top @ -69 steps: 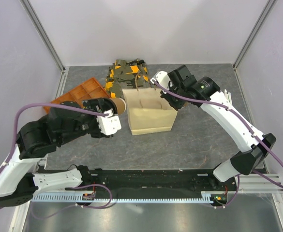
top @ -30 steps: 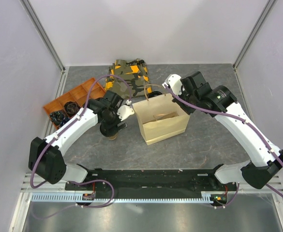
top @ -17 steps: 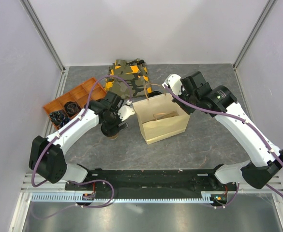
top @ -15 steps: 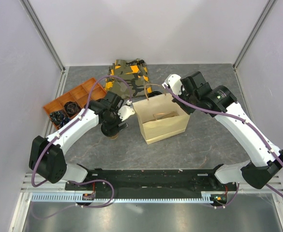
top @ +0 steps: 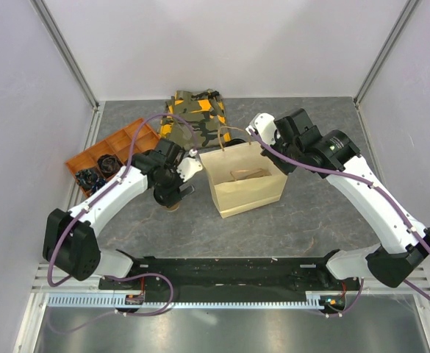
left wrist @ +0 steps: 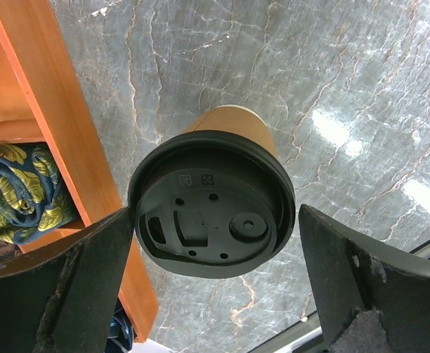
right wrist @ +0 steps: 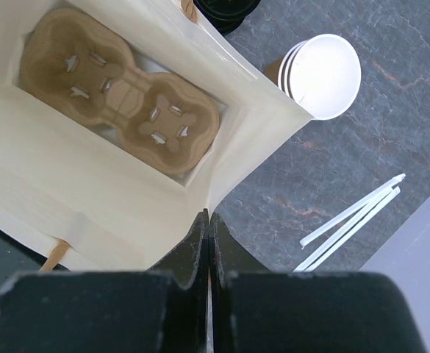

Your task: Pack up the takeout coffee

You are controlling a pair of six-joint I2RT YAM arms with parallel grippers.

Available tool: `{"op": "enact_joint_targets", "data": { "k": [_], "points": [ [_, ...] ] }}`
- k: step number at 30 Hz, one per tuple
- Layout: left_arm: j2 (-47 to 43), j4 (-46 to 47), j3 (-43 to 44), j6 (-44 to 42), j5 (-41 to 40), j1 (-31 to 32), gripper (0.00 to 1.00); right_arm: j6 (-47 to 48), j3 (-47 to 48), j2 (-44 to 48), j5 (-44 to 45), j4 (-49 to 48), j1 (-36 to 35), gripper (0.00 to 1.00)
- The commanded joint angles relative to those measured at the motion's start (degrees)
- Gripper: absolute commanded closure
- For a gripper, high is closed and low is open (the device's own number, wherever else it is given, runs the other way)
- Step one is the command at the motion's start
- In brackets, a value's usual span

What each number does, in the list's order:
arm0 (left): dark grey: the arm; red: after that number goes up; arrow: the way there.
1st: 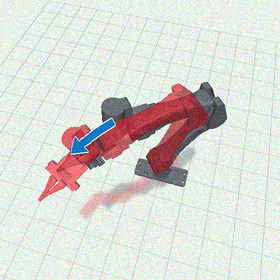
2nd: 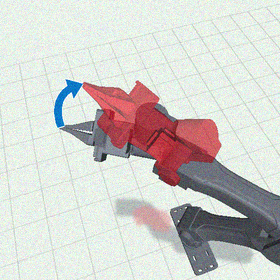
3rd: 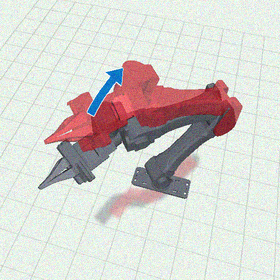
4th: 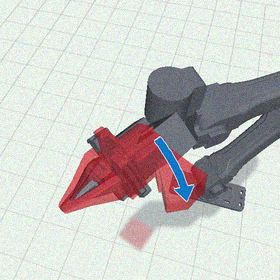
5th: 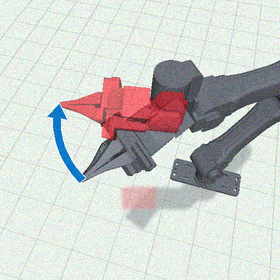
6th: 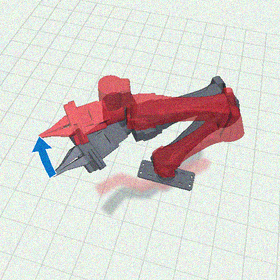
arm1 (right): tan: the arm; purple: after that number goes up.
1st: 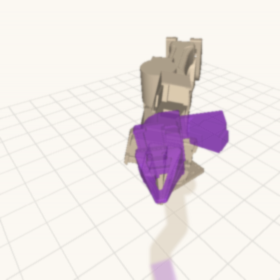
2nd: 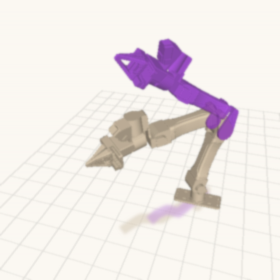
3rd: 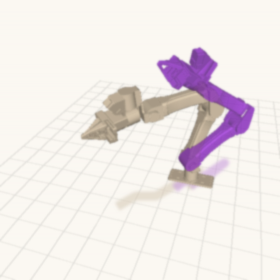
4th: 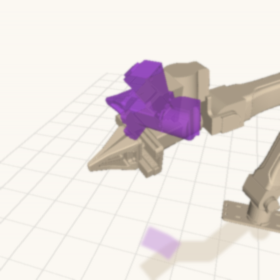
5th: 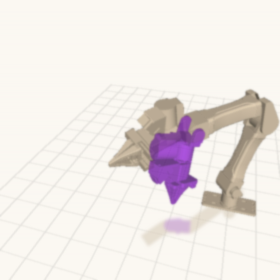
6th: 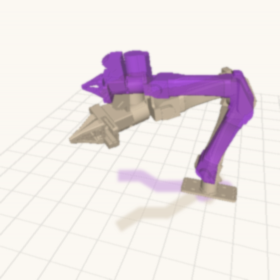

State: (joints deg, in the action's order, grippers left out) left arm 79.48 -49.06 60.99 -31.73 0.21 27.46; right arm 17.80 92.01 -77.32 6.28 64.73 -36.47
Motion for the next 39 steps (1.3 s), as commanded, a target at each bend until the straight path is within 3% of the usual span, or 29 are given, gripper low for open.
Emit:
{"op": "enact_joint_targets", "data": {
  "k": [1, 10, 23, 39],
  "points": [
    [-1.43, 2.39, -0.08, 2.46, 1.64, -0.74, 0.0, 0.04, 0.98, 0.5, -0.13, -0.75, 0.08, 1.0],
    [-4.6, 2.48, 0.09, 3.42, 6.64, -3.29, 0.0, 0.04, 0.28, 1.21, -0.39, -0.83, 0.17, 1.0],
    [-7.59, 10.29, -5.71, 6.41, 5.85, -6.02, 0.0, -0.49, -0.07, 1.73, -0.75, -0.83, 0.17, 1.0],
    [-9.52, 11.61, -8.61, 7.29, 6.83, -6.63, 0.0, -0.58, -0.07, 1.38, -1.1, -0.66, 0.17, 1.0]
  ]
}}
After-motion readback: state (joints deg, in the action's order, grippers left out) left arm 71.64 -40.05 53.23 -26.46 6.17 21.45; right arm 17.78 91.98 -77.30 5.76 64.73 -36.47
